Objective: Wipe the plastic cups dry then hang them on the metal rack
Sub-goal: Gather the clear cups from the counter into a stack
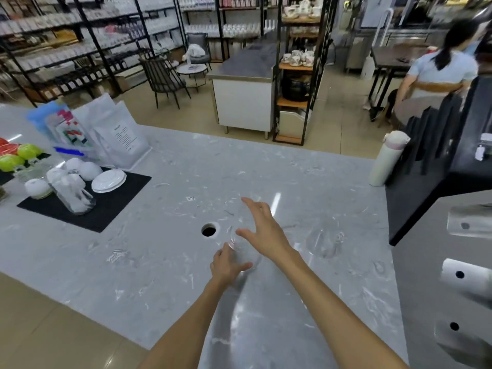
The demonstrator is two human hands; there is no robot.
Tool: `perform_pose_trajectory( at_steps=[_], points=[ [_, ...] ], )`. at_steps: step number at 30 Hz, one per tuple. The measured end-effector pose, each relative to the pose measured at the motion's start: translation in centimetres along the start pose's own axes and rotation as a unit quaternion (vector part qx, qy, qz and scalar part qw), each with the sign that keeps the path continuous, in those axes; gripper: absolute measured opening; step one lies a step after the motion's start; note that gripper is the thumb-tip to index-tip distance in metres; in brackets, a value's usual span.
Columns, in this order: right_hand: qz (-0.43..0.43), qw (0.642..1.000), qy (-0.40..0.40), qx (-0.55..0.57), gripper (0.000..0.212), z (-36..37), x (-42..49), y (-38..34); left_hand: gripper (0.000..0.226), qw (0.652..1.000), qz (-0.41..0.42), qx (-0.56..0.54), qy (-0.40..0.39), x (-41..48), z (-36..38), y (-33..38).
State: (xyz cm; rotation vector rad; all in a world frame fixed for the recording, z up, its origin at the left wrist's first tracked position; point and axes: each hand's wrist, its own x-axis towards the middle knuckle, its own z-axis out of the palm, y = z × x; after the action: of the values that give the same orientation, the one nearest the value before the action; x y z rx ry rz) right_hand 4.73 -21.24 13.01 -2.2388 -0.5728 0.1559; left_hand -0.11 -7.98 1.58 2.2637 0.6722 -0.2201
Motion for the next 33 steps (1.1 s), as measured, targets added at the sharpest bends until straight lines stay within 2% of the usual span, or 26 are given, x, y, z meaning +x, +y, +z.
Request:
perform_pose_trajectory(
  at_steps=[2, 5, 7, 9, 13, 15, 16, 18, 20, 21, 23, 26, 28, 30, 31, 33],
  points=[
    [0.007, 0.999, -0.036, -0.028, 0.076, 1.6, 0.4, 1.1, 0.077, 1.000, 0.005, 0.003, 0.029, 0.2, 0.5, -0.5],
    [0.026, 0.998, -0.056, -0.011, 0.073, 3.4, -0.1, 3.2, 0.078, 0.994, 0.060, -0.069, 0.057, -0.3, 1.0, -1.7],
    [0.037, 0.997, -0.064, -0.021, 0.072, 4.4, -0.8, 4.4, 0.096, 0.989, 0.103, -0.089, 0.048, -1.1, 1.4, -2.9],
    [0.049, 0.997, -0.054, -0.007, 0.071, 5.5, -1.5, 5.1, 0.118, 0.988, 0.140, -0.052, 0.029, -1.4, 2.0, -4.2],
    [0.061, 0.996, -0.039, 0.051, 0.070, 5.6, -1.5, 5.0, 0.115, 0.992, 0.107, -0.061, -0.040, -1.6, 2.4, -3.3],
    [0.101, 0.987, -0.021, 0.123, 0.072, 4.9, -1.6, 5.3, 0.106, 0.989, 0.096, -0.100, -0.045, -1.6, 2.1, -2.4],
    [0.140, 0.971, -0.006, 0.196, 0.072, 4.2, -1.9, 5.5, 0.097, 0.982, 0.101, -0.154, -0.043, -1.7, 1.7, -2.0],
    [0.230, 0.911, 0.020, 0.342, 0.071, 2.5, -3.0, 5.9, 0.082, 0.948, 0.105, -0.295, -0.057, -2.4, 0.2, -0.7],
    [0.286, 0.862, 0.046, 0.416, 0.069, 1.0, -4.7, 6.4, 0.075, 0.914, 0.103, -0.377, -0.107, -3.7, -1.1, 1.0],
    [0.296, 0.853, 0.055, 0.426, 0.069, 0.4, -5.7, 6.4, 0.072, 0.904, 0.103, -0.393, -0.134, -4.3, -1.4, 2.0],
    [0.287, 0.869, 0.049, 0.401, 0.069, -1.2, -7.2, 5.8, 0.065, 0.883, 0.089, -0.432, -0.159, -5.3, -1.2, 3.5],
    [0.224, 0.932, 0.003, 0.284, 0.050, -4.6, -7.2, 5.1, 0.039, 0.828, 0.004, -0.540, -0.149, -6.1, -1.0, 4.9],
    [0.196, 0.970, 0.073, 0.125, 0.057, -6.8, -5.8, 6.7, 0.028, 0.809, -0.028, -0.573, -0.128, -6.3, -1.2, 4.9],
    [0.203, 0.968, 0.128, -0.077, 0.065, -8.4, -4.1, 9.3, 0.020, 0.804, -0.041, -0.582, -0.116, -6.5, -1.5, 4.4],
    [0.223, 0.959, 0.108, -0.141, 0.069, -8.9, -3.3, 10.6, 0.020, 0.805, -0.047, -0.581, -0.113, -6.6, -1.6, 4.2],
    [0.261, 0.951, 0.035, -0.160, 0.076, -8.9, -2.5, 13.0, 0.021, 0.809, -0.056, -0.574, -0.110, -7.2, -1.9, 3.9]
  ],
)
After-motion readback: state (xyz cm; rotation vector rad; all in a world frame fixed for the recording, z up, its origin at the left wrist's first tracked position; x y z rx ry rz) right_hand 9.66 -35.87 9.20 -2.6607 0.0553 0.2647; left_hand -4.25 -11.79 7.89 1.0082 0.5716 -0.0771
